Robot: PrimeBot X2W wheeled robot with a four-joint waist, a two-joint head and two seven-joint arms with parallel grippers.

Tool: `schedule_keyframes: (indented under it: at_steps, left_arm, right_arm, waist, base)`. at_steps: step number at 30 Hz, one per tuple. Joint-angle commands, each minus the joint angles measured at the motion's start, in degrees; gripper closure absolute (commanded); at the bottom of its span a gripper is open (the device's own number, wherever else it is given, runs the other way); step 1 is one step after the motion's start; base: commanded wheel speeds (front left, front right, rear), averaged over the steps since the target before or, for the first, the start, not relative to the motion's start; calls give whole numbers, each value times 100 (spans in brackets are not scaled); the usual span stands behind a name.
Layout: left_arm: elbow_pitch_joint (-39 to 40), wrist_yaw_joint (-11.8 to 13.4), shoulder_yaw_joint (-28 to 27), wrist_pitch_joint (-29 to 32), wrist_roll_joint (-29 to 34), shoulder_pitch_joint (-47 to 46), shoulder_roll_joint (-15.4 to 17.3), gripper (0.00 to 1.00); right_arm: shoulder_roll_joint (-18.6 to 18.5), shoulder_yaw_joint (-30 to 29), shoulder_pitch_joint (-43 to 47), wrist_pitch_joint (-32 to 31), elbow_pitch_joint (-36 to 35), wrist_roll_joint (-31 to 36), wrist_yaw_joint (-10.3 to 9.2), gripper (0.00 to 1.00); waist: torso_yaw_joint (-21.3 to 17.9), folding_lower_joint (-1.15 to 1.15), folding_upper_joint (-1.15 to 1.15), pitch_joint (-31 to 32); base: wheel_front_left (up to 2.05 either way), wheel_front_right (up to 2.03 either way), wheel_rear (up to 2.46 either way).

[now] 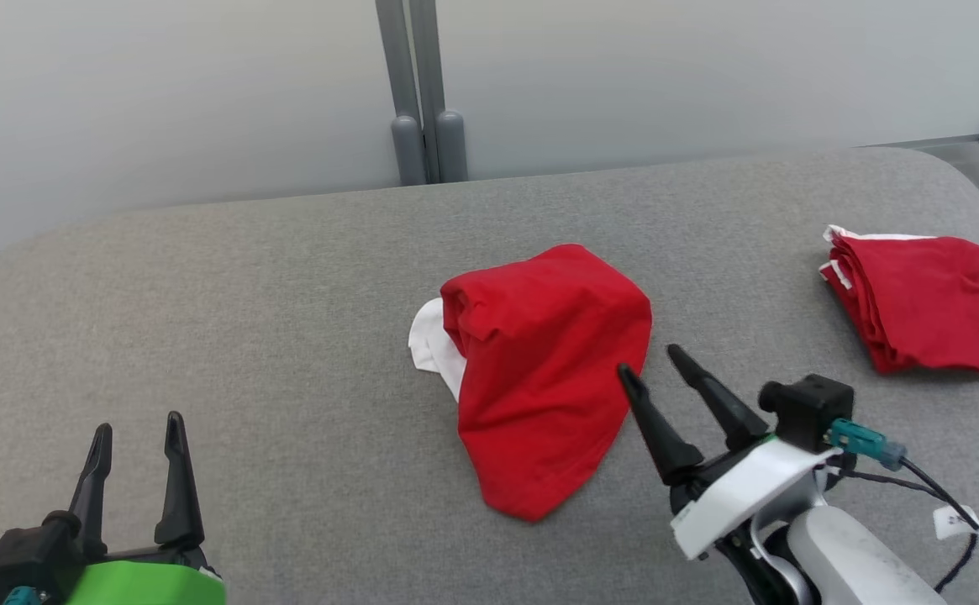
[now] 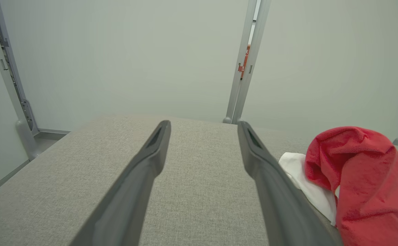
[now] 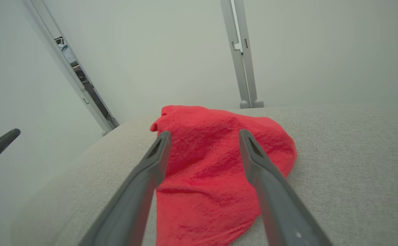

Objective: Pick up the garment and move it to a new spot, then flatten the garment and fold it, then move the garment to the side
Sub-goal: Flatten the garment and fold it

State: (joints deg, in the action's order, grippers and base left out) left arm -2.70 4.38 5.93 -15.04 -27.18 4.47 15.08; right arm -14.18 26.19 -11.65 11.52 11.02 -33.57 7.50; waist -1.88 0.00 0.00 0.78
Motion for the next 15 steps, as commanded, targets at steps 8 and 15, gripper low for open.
schedule_keyframes:
  at_steps: [8,15]
  left_arm:
    - [-98,-146,-22,10,89,35,47,0]
    - [-270,-240,130,46,7,-110,-47,0]
  right_arm:
    - [308,967,-561,-1090,809,-181,-2,0]
    - [708,912,-812,-2302,2242,343,-1,0]
  waist:
    - [840,0,0,-22]
    - [1264,0,0,-53]
  base:
    - [0,0,0]
    - [0,0,0]
